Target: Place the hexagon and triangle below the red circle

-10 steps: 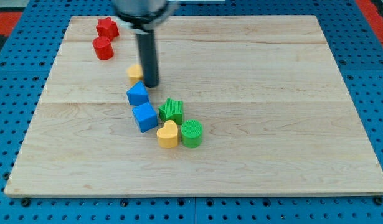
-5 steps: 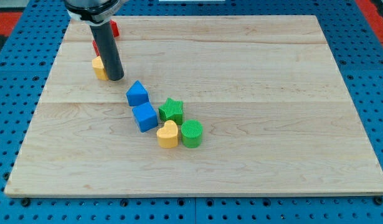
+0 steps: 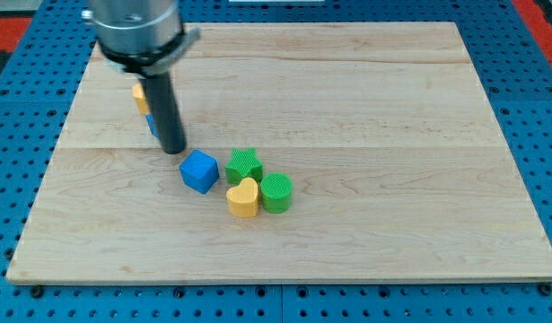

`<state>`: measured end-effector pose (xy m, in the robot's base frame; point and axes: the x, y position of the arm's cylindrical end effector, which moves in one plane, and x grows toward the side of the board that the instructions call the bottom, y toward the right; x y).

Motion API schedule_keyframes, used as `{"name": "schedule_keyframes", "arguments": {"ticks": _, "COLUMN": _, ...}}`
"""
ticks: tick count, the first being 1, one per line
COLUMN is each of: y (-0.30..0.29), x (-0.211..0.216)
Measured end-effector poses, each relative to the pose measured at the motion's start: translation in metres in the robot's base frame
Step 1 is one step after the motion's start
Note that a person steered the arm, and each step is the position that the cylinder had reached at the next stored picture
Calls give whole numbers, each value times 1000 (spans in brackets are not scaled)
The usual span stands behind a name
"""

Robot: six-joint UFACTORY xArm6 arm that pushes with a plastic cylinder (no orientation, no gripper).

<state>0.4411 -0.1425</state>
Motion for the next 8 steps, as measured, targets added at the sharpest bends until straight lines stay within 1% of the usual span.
{"name": "schedule_keyframes", "arguments": {"ticks": 1, "y": 63, "x": -4}}
{"name": "schedule_keyframes", "arguments": {"ticks": 2, "y": 41, "x": -16}}
{"name": "schedule_keyframes", "arguments": {"ticks": 3, "y": 6, "x": -24}}
{"name": "schedule_keyframes", "arguments": {"ticks": 5, "y": 4, "x": -46}}
{"name": "schedule_keyframes", "arguments": {"ticks": 6, "y": -11, "x": -34}}
{"name": "schedule_keyframes", "arguments": {"ticks": 7, "y": -12, "x": -23}}
{"name": "schedule_keyframes", "arguments": {"ticks": 8, "y": 72, "x": -29}}
